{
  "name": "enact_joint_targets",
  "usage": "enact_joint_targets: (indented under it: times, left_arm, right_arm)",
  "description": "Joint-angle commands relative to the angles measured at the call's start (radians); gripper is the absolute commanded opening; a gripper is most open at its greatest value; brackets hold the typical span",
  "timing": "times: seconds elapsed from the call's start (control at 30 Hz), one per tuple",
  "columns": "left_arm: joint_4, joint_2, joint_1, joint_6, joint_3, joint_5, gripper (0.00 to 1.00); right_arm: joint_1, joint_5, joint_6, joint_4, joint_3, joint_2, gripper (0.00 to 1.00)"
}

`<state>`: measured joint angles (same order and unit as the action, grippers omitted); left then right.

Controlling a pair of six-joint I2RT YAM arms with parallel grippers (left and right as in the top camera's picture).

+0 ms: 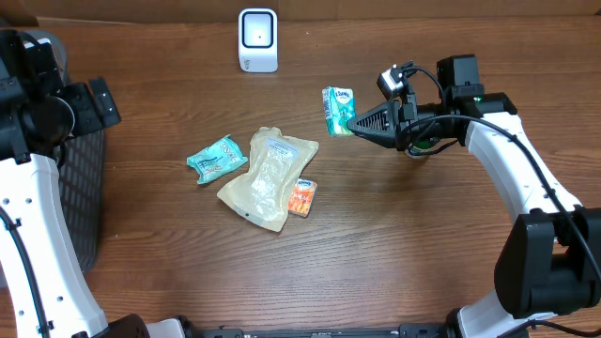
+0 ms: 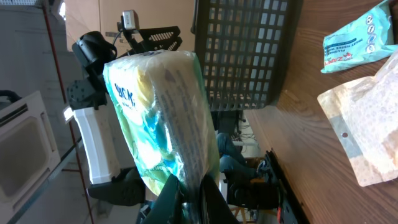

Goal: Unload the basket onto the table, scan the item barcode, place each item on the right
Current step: 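Lift the teal pack and carry it toward the scanner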

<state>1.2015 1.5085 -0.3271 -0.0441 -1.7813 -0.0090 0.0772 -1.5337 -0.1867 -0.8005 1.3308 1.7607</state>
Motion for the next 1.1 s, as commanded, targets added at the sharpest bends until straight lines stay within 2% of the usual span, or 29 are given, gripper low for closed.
enact_joint_targets:
  times: [0.0,1.07]
  left_arm:
    - [-0.001,0.002,0.000,0.022,-0.021,-0.001,0.99]
    - [-0.001,0.002,0.000,0.023,-0.021,-0.001,1.00]
  right_arm:
    - [-0.006,-0.036,0.005,0.002,0.012,-0.004,0.04]
    - [-0.017,-0.036,0.002,-0.009,0.012,-0.005,0.04]
